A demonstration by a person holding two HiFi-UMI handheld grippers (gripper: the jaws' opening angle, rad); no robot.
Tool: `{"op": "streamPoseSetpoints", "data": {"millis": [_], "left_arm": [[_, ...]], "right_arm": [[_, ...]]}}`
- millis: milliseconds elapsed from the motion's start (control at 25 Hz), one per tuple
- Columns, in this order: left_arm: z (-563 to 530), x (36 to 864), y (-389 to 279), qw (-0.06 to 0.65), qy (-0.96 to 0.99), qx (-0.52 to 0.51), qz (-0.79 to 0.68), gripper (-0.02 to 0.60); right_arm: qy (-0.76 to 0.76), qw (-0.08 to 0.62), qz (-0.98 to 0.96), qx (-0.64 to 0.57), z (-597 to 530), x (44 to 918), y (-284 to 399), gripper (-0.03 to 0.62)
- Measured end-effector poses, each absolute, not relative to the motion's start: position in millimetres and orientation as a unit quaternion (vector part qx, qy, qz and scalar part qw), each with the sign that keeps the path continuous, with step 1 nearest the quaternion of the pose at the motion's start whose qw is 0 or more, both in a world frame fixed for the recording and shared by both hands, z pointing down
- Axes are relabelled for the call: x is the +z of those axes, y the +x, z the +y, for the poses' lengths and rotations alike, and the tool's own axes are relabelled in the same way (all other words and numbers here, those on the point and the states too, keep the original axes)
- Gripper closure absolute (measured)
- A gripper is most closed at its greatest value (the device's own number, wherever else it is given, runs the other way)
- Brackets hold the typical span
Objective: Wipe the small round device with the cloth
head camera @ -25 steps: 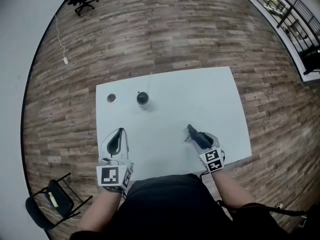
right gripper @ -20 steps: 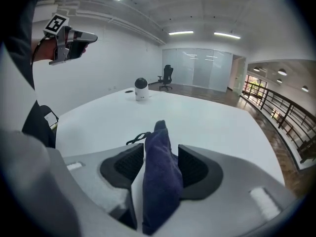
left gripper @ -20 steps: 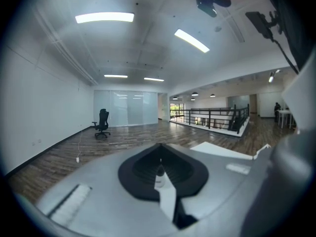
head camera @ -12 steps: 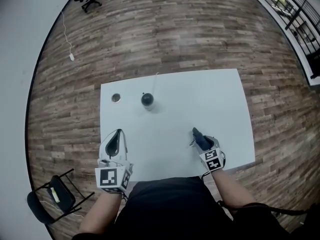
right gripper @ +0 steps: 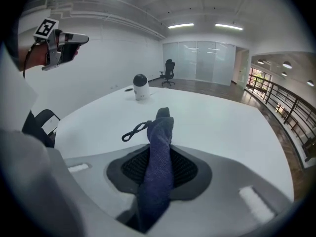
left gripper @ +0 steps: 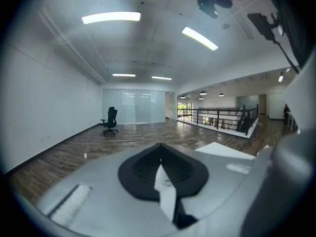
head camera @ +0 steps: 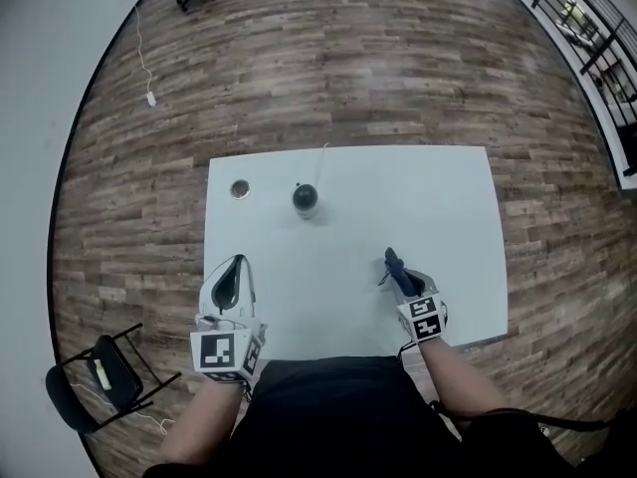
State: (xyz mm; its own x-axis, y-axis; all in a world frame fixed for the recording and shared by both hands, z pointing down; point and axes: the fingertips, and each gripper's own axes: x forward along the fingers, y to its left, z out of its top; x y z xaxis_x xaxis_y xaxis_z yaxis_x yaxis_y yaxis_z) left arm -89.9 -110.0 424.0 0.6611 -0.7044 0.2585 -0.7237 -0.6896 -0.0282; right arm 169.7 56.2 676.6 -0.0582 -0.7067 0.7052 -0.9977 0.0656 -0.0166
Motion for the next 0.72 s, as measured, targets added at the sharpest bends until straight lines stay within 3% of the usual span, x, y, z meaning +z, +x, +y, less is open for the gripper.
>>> {"op": "streamPoseSetpoints", "data": {"millis": [720], "left_arm": [[-120.7,437.8,-130.6,0.064,0.886,0.135,-0.440,0.574]], "right_arm": [[0.585,0.231,-0.758,0.173,-73.6,596.0,118.1,0.491]]}}
